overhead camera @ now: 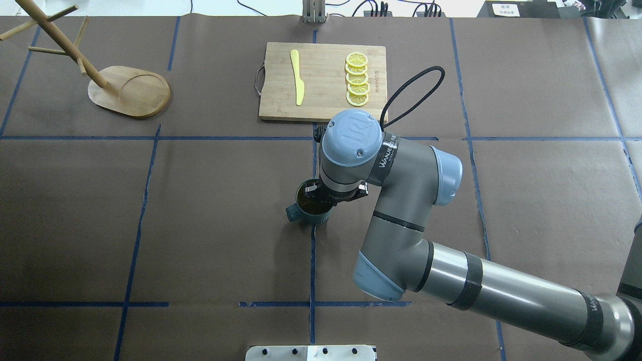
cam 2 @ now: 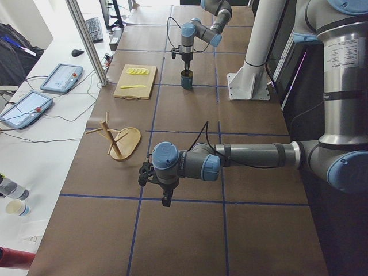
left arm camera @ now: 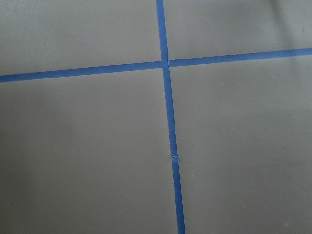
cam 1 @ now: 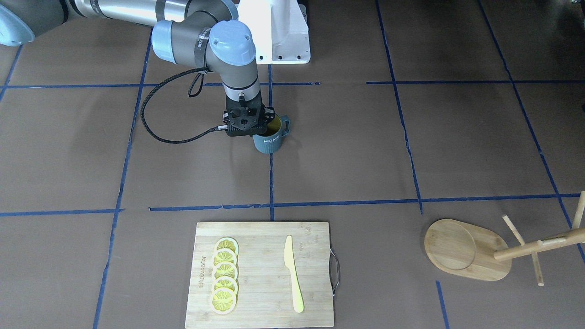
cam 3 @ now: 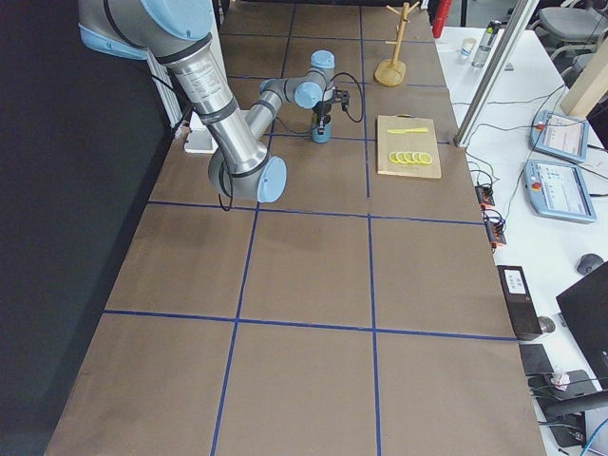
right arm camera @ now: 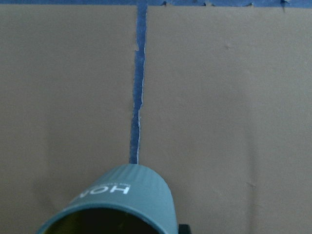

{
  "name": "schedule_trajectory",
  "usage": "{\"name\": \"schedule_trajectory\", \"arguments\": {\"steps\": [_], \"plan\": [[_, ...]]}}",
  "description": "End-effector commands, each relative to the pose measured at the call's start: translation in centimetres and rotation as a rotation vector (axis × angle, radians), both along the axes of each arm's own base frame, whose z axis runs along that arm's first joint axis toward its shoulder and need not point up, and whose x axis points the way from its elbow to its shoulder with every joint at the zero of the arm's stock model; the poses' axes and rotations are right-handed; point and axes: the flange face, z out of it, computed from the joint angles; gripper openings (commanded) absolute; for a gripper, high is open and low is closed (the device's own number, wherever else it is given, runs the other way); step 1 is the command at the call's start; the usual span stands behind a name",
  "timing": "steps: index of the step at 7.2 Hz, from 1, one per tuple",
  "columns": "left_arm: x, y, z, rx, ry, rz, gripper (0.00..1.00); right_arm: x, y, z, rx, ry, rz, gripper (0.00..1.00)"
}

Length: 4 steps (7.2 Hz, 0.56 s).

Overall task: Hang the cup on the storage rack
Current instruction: 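Carry the teal mug with the right gripper toward the table center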

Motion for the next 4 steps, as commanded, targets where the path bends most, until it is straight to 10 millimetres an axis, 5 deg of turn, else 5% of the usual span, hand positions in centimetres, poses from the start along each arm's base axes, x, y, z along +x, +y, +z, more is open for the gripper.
{"name": "schedule_trajectory", "arguments": {"steps": [1,4], "plan": [[0.0,0.0,0.0,0.000,0.000,0.000,1.00,-0.4,0.4,0.2,-0.002,0.004,-0.002,0.99],[0.0,0.1,0.2,-0.004,0.000,-0.001,1.00,0.7,0.1,-0.9,0.008,-0.014,0.005,1.00]]}}
